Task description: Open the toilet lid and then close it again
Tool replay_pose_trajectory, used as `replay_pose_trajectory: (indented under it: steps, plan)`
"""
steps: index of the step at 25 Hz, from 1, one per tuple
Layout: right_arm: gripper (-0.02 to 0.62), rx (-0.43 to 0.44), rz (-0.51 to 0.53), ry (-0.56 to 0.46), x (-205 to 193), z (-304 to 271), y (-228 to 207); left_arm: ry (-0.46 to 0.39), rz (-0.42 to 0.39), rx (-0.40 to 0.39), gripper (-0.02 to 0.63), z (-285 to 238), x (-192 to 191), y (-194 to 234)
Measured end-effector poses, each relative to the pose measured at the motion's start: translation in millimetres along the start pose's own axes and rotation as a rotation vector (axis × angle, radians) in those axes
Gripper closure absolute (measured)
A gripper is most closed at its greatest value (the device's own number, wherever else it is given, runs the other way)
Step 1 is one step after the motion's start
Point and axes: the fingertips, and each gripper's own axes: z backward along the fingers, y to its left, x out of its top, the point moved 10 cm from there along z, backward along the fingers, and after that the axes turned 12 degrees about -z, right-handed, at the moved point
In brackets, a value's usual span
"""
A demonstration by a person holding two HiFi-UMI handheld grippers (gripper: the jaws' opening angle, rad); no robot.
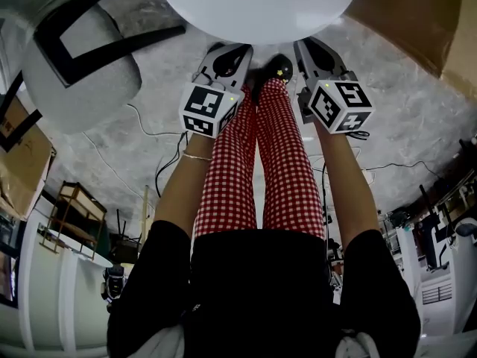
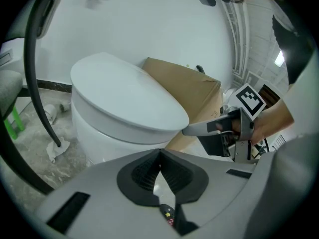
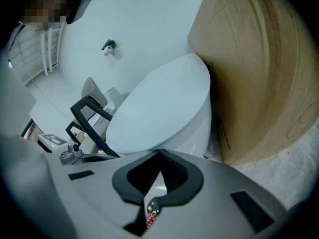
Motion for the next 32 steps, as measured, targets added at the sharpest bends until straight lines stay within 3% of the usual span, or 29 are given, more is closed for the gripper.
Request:
replay_pose_trajectory:
  steps: [7, 32]
  plan:
    - [0.575, 0.015, -0.076, -0.072, -2, 16, 4, -0.006, -0.016, 0.004, 0.603, 5, 4, -5]
    - [0.575, 0.142, 0.01, -0.148, 23, 52, 38, -0.057, -0.073, 0.009, 0.603, 25, 46, -32]
